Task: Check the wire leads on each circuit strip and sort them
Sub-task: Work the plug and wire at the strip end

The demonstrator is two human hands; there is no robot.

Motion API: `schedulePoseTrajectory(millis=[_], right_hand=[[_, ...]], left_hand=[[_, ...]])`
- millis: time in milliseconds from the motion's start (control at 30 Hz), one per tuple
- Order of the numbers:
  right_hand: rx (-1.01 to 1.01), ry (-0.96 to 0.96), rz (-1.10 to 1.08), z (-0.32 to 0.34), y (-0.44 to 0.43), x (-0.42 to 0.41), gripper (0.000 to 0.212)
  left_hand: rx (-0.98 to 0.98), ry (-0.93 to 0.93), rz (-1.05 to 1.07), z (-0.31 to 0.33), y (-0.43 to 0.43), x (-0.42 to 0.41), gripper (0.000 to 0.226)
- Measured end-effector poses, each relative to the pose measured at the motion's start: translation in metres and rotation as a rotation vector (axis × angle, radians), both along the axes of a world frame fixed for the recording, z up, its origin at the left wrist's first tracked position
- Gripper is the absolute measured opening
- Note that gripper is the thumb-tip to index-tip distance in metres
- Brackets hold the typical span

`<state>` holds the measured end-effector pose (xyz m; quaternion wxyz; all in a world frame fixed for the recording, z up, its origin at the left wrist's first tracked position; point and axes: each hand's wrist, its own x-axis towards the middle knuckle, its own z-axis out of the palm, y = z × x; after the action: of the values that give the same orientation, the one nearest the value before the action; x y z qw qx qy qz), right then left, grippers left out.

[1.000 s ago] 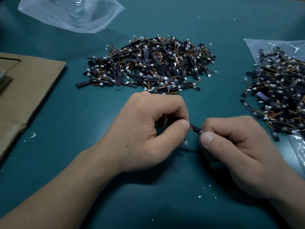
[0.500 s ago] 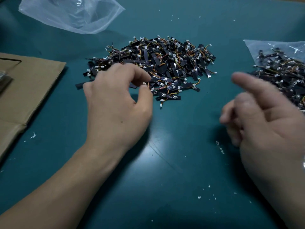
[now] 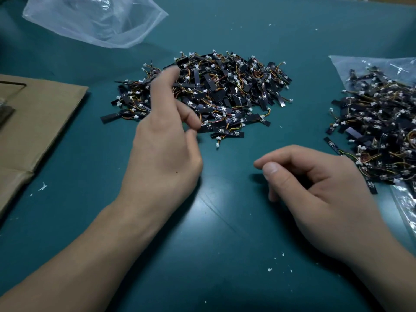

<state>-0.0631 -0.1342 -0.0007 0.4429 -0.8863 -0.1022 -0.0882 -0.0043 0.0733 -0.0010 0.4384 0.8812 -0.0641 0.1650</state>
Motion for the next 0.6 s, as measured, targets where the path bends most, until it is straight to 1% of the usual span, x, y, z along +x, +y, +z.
schedulePoseTrajectory(millis=[67, 133, 167, 233, 300, 367, 500, 600], right_hand=[[-0.001, 0.005, -0.009, 0.0, 0.0, 0.0, 0.011], [0.028, 0.014, -0.01, 0.0, -0.001, 0.0, 0.011], [0.055, 0.023, -0.004, 0.001, -0.001, 0.0, 0.015], [0.073, 0.033, 0.014, 0.001, -0.001, 0.0, 0.023], [0.046, 0.025, 0.025, 0.002, -0.002, 0.001, 0.019], [0.044, 0.002, 0.019, 0.002, -0.002, 0.001, 0.01], [0.083, 0.016, 0.047, 0.003, 0.0, 0.001, 0.014], [0.04, 0.002, 0.042, 0.004, 0.001, 0.001, 0.013]], left_hand=[[-0.124, -0.123, -0.047, 0.002, -0.001, 0.001, 0.078], [-0.24, -0.217, -0.157, 0.003, -0.004, 0.001, 0.081], [-0.284, -0.223, -0.238, 0.002, -0.007, -0.001, 0.083], [-0.32, -0.152, -0.395, 0.0, -0.011, -0.004, 0.085], [-0.28, -0.06, -0.486, -0.001, -0.012, -0.007, 0.082], [-0.198, -0.021, -0.517, 0.0, -0.011, -0.008, 0.068], [-0.082, -0.024, -0.534, 0.005, -0.01, -0.011, 0.037], [-0.101, -0.008, -0.531, 0.008, -0.01, -0.012, 0.024]])
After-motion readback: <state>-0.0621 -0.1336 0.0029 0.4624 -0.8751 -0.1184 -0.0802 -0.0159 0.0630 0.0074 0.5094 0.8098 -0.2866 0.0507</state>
